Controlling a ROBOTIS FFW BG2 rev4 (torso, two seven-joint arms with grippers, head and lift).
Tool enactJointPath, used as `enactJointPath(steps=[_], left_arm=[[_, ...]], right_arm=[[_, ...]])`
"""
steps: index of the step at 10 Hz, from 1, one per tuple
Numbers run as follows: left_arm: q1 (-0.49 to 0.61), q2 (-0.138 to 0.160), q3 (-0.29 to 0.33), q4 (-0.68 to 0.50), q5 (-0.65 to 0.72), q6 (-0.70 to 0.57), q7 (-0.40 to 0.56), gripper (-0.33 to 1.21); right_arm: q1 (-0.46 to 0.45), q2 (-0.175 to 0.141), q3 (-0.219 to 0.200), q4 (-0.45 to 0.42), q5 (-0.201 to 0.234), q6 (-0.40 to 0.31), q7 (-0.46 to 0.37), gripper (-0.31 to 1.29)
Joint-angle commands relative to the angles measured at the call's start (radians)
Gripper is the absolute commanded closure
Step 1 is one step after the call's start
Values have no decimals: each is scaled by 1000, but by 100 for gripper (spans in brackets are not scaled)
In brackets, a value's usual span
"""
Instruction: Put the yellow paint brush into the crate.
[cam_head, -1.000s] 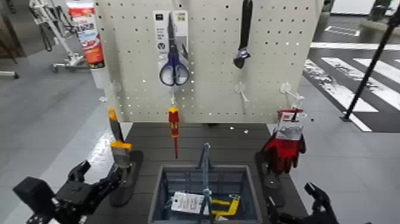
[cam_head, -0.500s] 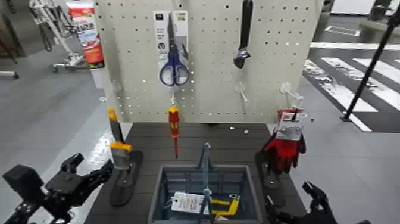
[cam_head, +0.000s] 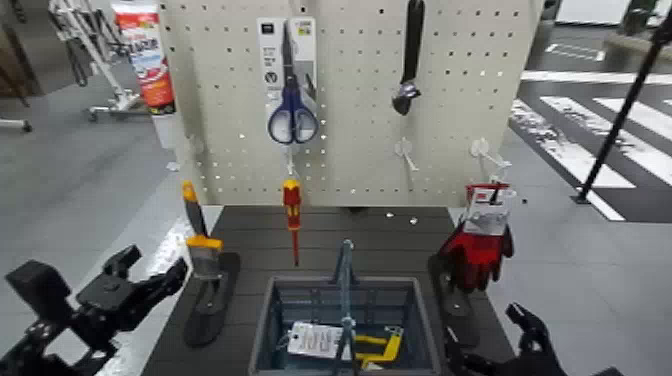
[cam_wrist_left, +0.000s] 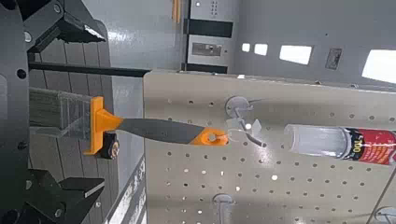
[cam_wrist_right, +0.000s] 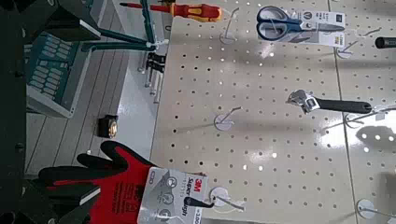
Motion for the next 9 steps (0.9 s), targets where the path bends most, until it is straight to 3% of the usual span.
enactJointPath(steps=[1,9], left_arm=[[-45,17,-3,60,-4,-3,-23,20],[-175,78,-58,225,-19,-12,-112,24]], right_arm=[[-2,0,2,2,0,2,2,15],[-16,-3,19,13,-8,5,2,15]])
